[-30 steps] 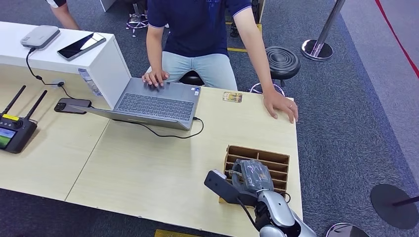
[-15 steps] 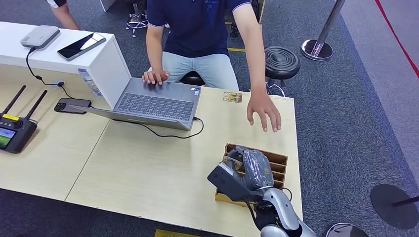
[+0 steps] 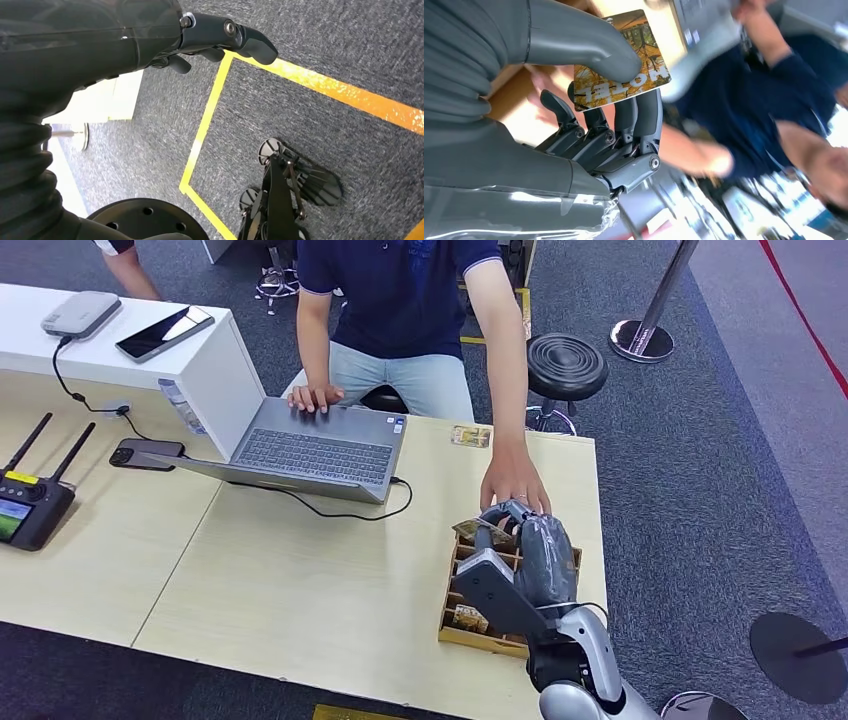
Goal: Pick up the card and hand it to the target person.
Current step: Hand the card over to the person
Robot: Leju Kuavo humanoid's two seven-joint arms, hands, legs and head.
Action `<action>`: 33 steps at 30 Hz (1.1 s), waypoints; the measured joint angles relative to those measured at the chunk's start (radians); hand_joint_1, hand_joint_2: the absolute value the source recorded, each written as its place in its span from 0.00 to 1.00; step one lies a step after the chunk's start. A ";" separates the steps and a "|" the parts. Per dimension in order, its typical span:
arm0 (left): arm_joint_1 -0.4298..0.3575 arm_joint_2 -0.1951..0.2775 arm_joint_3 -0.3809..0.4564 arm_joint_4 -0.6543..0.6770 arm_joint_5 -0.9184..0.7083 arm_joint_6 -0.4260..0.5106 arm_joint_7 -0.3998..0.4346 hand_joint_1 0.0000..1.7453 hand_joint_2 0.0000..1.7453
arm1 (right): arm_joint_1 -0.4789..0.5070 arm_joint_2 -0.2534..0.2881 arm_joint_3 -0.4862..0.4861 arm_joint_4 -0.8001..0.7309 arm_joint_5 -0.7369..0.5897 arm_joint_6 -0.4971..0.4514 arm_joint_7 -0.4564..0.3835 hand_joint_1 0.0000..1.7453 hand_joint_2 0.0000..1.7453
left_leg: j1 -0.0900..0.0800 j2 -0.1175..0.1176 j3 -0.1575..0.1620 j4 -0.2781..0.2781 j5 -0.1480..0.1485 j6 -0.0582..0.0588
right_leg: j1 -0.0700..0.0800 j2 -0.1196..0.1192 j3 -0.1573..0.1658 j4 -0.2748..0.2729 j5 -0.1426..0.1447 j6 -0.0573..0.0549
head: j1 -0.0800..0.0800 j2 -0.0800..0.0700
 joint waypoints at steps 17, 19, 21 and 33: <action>-0.004 0.000 -0.037 0.000 -0.061 -0.020 0.009 0.00 1.00 | -0.165 0.033 -0.026 0.287 0.336 -0.080 0.010 0.86 1.00 | 0.000 0.000 0.000 0.000 0.000 0.000 | 0.000 0.000 0.000 0.000 0.000 0.000 | 0.000 0.000; -0.004 0.000 -0.043 0.000 -0.064 -0.020 0.010 0.00 1.00 | -0.178 0.038 -0.026 0.314 0.353 -0.076 0.014 0.86 1.00 | 0.000 0.000 0.000 0.000 0.000 0.000 | 0.000 0.000 0.000 0.000 0.000 0.000 | 0.000 0.000; -0.004 0.000 -0.049 0.000 -0.071 -0.022 0.013 0.00 1.00 | -0.186 0.043 -0.026 0.339 0.371 -0.071 0.016 0.86 1.00 | 0.000 0.000 0.000 0.000 0.000 0.000 | 0.000 -0.001 0.000 0.000 0.000 0.000 | 0.000 0.000; -0.004 0.000 -0.062 0.000 -0.080 -0.033 0.010 0.00 1.00 | -0.210 0.060 -0.025 0.416 0.402 -0.065 0.034 0.00 1.00 | 0.000 0.000 0.000 0.000 0.000 0.000 | 0.000 0.000 0.000 0.000 0.000 0.000 | 0.000 0.000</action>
